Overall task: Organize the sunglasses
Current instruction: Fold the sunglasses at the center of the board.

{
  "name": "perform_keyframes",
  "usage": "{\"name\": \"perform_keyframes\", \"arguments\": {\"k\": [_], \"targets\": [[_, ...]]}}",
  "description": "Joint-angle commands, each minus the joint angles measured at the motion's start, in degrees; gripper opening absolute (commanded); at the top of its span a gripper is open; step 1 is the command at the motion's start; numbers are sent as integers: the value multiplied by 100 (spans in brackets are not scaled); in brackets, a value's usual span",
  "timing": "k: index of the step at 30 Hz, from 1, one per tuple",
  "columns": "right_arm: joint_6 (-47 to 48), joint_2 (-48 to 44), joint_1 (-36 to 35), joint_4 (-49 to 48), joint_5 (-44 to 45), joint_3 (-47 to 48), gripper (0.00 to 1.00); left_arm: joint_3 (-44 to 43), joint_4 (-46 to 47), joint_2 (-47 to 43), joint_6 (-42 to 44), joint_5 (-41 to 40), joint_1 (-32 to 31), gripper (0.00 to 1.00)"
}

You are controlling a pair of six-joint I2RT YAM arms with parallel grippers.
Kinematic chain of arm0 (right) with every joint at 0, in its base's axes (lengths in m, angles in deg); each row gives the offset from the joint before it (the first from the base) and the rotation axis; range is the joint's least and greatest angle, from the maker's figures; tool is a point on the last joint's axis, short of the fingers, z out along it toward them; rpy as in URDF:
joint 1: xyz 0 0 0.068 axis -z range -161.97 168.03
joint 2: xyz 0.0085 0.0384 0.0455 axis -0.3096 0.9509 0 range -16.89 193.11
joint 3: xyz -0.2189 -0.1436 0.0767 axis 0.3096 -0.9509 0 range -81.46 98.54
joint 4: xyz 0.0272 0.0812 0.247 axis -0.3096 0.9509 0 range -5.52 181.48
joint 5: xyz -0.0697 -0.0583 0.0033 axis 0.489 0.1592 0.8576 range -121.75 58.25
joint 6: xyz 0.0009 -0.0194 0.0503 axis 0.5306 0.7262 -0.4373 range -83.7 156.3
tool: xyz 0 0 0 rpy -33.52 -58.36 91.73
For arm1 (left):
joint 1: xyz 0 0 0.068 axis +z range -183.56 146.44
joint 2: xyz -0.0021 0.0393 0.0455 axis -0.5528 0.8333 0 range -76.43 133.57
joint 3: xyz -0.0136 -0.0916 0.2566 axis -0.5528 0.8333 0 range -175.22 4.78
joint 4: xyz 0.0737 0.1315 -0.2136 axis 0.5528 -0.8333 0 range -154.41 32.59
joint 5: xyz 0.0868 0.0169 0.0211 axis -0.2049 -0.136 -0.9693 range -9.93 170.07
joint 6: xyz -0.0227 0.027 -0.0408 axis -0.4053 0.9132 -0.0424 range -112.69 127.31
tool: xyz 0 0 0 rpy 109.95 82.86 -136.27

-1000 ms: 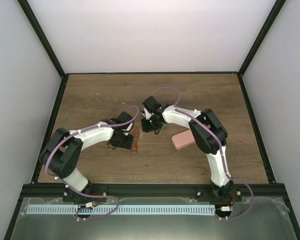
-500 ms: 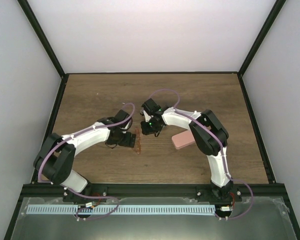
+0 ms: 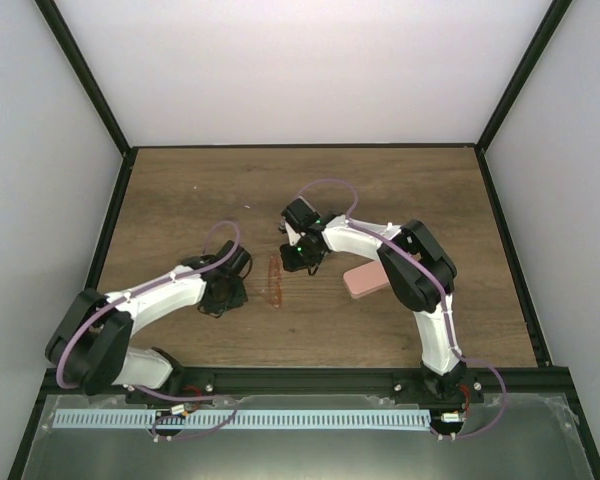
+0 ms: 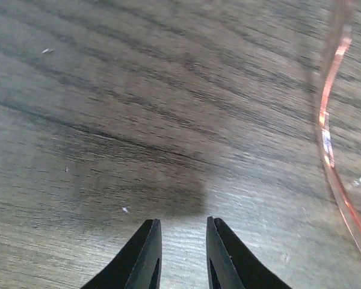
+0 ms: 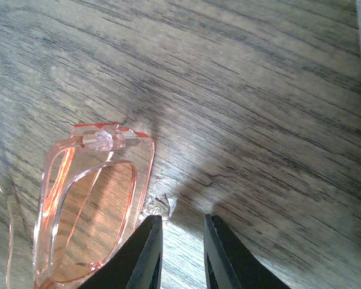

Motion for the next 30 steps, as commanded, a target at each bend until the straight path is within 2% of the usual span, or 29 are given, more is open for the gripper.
{"name": "perform_keyframes", "arguments": {"k": [1, 5, 6, 11, 19, 26, 30], "targets": [[-34, -17, -87, 192, 17, -35, 21, 17, 291, 294, -730, -194, -26, 22], [-41, -33, -151, 193, 13, -43, 21, -117, 775, 842, -841, 17, -27, 21], [-40, -48, -191, 213, -1, -71, 21, -295, 1009, 1240, -848, 94, -26, 21], [-151, -197, -245, 105, -301, -293, 21, -727, 1157, 1685, -729, 138, -26, 21], [-532, -210, -274, -215, -1270, -517, 21, -930, 1550, 1827, -974, 696, -188, 21], [-664, -40, -272, -336, -1584, -385, 21, -849, 1706, 1771, -1128, 1151, -388, 21], [-640, -60, -266, -274, -1430, -317, 21, -793, 1447, 1537, -1096, 960, -395, 21]]}}
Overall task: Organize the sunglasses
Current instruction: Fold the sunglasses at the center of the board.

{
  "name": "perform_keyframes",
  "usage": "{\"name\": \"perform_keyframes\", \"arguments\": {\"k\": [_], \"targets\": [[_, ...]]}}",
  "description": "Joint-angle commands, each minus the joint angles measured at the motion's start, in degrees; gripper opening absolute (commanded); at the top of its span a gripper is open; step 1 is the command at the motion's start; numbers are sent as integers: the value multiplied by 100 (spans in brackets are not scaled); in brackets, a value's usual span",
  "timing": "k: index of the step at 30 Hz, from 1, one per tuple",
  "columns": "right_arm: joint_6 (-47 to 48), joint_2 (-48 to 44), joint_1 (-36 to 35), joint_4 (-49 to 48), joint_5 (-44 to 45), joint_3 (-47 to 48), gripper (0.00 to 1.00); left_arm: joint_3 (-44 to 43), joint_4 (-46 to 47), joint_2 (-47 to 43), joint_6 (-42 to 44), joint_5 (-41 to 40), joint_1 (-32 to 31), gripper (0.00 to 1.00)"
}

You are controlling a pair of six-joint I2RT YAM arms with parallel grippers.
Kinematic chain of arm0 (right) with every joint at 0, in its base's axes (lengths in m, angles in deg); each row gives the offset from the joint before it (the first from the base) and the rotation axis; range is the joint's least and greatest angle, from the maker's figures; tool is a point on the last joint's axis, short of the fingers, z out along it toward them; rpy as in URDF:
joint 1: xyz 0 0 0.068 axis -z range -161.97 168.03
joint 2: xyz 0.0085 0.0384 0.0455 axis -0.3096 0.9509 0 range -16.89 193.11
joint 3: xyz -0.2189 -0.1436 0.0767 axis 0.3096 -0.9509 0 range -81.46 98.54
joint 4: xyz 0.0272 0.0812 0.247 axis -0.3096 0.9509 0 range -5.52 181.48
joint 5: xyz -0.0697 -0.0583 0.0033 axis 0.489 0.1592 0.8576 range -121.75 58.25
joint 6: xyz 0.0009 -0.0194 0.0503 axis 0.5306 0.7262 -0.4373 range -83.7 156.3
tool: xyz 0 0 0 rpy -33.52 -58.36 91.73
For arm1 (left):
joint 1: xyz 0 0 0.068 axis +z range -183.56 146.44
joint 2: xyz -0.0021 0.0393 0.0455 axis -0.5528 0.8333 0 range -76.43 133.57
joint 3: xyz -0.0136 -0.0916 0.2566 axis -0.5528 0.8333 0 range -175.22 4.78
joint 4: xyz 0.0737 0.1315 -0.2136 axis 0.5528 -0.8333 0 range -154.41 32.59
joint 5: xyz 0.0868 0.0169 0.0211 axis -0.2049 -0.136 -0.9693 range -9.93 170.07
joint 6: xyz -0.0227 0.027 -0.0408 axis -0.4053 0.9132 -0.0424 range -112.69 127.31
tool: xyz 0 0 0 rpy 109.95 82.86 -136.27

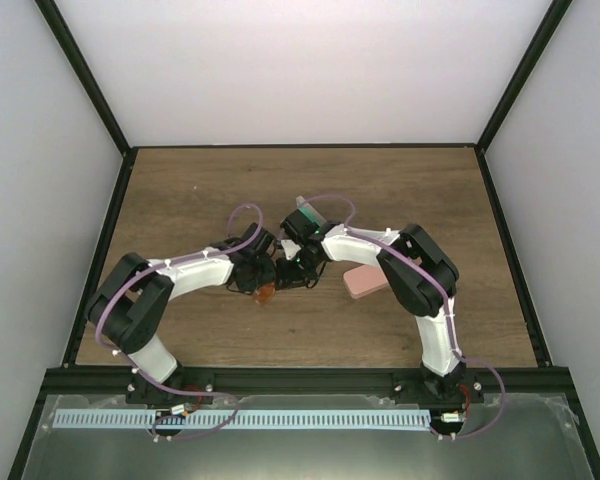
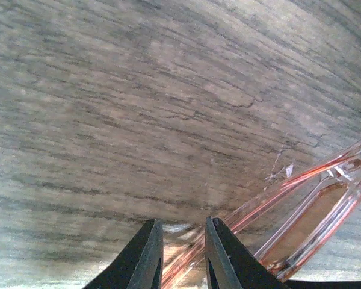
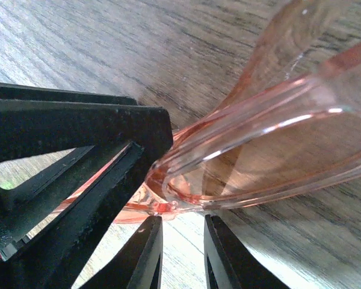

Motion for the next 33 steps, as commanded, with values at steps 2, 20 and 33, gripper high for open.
{"name": "perform_keyframes", "arguments": {"k": [2, 20, 33], "targets": [[-48, 43, -47, -108, 120, 188, 21, 162, -418, -241, -7, 196, -156, 22], [-33, -998, 386, 476, 438, 184, 36, -37, -1365, -1311, 806, -555, 452, 53], [-446, -598, 153, 226, -38, 114, 58, -148, -1080, -1672, 1291, -122, 793, 64]]}}
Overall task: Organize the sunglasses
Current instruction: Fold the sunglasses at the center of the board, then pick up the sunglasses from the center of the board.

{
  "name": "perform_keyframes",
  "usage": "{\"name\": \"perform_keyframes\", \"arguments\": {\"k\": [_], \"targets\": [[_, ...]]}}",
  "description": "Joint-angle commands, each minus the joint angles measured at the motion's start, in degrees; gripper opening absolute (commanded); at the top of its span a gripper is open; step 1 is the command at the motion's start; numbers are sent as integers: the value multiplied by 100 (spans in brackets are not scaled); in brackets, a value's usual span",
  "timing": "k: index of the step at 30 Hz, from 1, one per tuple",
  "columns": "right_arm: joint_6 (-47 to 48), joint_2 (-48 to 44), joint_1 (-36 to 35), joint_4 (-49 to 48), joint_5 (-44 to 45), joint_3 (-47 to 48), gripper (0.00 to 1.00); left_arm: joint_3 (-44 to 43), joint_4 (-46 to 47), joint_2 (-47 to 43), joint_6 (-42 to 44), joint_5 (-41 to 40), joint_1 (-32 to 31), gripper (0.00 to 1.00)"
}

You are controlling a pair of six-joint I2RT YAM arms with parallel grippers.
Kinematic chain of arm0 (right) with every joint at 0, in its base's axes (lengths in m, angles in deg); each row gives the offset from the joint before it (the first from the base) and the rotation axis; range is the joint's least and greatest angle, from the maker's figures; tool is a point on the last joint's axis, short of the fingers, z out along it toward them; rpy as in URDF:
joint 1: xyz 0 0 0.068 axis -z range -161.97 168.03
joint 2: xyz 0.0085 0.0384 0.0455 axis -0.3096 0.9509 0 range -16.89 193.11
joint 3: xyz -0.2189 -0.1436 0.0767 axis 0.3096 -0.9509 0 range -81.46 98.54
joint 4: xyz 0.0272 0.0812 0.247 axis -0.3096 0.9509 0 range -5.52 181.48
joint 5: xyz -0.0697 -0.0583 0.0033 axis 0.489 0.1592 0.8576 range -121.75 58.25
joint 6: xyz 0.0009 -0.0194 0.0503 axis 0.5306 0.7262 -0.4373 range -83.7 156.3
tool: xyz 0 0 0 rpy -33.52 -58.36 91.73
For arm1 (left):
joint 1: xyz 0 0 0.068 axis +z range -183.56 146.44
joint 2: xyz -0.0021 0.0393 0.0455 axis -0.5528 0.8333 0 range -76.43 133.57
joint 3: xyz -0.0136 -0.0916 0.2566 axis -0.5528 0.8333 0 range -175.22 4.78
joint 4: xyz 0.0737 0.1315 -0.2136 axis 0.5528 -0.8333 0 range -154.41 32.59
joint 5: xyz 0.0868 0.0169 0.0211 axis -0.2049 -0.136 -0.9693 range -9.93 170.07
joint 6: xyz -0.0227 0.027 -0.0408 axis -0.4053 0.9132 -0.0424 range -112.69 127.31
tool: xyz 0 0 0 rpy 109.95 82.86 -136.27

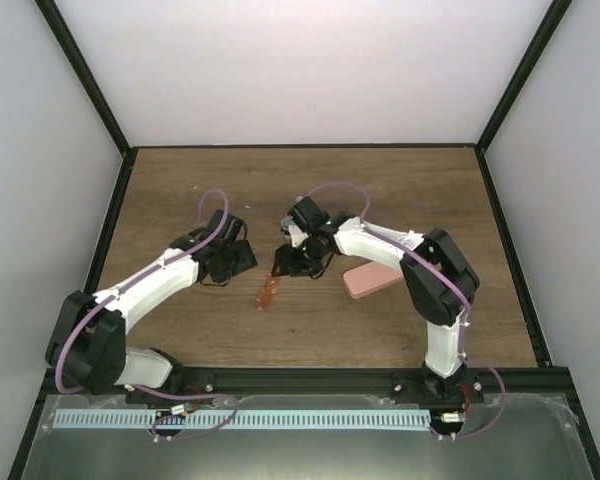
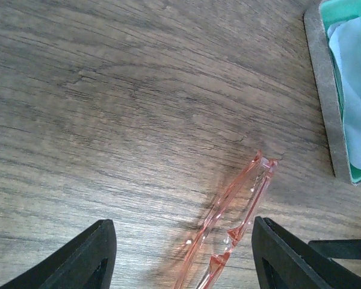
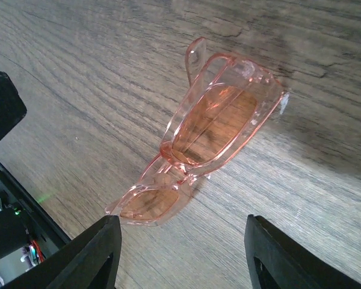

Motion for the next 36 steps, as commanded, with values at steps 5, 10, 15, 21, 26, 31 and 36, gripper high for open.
{"name": "perform_keyframes", "arguments": {"k": [5, 10, 15, 21, 26, 31, 36], "targets": [[-149, 434, -206, -21, -235, 171, 58, -119, -47, -112, 441, -1, 45, 64], [-147, 708, -272, 0, -197, 297, 58, -6, -11, -62, 440, 65, 65, 64], [-118, 904, -272, 69, -188, 516, 56, 208, 99, -84, 399, 150, 65, 64], [-143, 499, -252, 164, 251, 541, 48, 479, 78, -80, 376, 156, 57, 53], [-275, 24, 110, 159, 488, 391, 22, 830, 255, -227, 220, 499, 19, 30], [-200, 290, 308, 594, 551, 974, 22, 1033, 253, -422, 242, 506, -22, 24], [389, 1275, 288, 1716, 797, 2351, 48, 1183, 150, -541, 73, 341, -23, 25]]}}
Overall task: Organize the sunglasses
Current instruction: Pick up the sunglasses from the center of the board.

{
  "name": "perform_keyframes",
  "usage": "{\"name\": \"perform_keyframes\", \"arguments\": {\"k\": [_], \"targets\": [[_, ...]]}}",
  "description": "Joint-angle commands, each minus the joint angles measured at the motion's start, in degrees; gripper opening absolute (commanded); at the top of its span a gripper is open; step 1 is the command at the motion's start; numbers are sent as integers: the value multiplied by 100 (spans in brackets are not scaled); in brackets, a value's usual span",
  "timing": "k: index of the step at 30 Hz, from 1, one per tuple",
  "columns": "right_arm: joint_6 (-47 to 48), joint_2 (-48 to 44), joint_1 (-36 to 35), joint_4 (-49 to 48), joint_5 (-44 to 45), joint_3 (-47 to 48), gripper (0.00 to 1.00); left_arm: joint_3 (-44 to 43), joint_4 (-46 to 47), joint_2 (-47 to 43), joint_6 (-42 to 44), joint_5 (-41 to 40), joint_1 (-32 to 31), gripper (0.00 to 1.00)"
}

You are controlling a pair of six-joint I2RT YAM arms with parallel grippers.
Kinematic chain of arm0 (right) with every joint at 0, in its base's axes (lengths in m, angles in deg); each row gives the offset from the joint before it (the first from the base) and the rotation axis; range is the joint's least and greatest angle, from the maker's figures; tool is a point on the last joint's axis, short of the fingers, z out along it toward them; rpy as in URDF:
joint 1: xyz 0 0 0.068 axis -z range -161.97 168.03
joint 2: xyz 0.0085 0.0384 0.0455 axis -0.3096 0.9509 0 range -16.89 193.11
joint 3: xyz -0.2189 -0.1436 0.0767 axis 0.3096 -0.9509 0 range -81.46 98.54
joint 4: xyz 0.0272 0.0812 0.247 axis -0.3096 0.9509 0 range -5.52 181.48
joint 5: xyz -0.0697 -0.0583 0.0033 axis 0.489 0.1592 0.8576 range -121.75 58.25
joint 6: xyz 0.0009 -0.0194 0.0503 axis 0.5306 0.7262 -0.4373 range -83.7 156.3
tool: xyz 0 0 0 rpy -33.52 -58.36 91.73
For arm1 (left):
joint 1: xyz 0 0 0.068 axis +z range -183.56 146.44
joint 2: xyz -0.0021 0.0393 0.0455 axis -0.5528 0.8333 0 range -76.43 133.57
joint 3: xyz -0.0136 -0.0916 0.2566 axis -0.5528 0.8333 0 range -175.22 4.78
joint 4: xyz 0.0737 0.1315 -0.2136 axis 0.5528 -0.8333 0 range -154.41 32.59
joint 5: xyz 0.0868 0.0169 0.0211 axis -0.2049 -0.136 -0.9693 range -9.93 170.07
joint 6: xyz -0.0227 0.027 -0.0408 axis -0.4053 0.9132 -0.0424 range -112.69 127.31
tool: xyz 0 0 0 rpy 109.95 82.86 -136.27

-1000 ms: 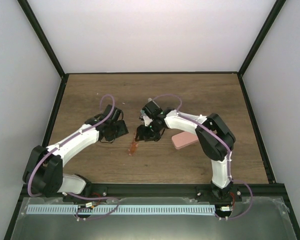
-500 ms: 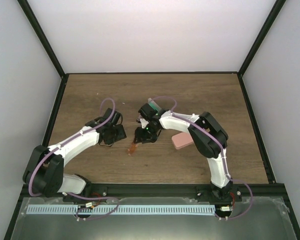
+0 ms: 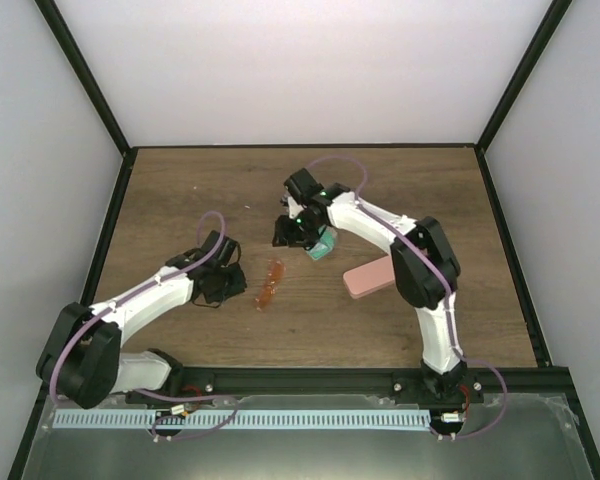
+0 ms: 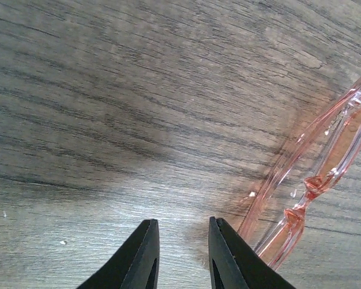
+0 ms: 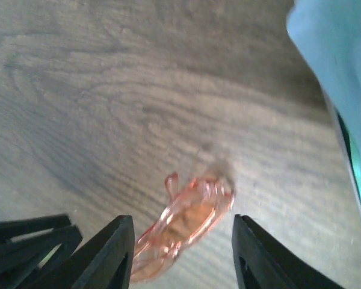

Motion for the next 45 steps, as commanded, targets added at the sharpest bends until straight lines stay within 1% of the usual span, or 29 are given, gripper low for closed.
{"name": "perform_keyframes", "arguments": {"k": [1, 3, 9, 16, 24, 27, 36, 37, 45], "targets": [[546, 788, -118, 1130, 410, 1130, 48, 178, 0, -132, -191, -87, -14, 25], [683, 926, -184, 1447, 676, 1445, 48, 240, -2, -141, -273, -101, -14, 26], [848, 1102, -510, 1760, 1250, 1687, 49, 298, -193, -182, -437, -363, -14, 27], [782, 1241, -804, 1826, 1287, 2034, 49, 303, -211, 70, -267, -330, -15, 27], [800, 1415, -870, 1881, 1250, 2032, 49, 347, -137, 37, -254, -340, -23, 27], [828, 1535, -873, 2011, 1345, 2147, 49, 369, -131, 45, -247, -356, -23, 27], [882, 1723, -869, 2066, 1447, 2078, 49, 449, -116, 44, -137, -375, -23, 27], [877, 1707, -866, 2080, 1496, 2075, 48, 450, -119, 50, -123, -381, -23, 27], [844, 1489, -866, 2112, 1670, 1829, 28, 423, 13, 200, -98, -302, -23, 27]]}}
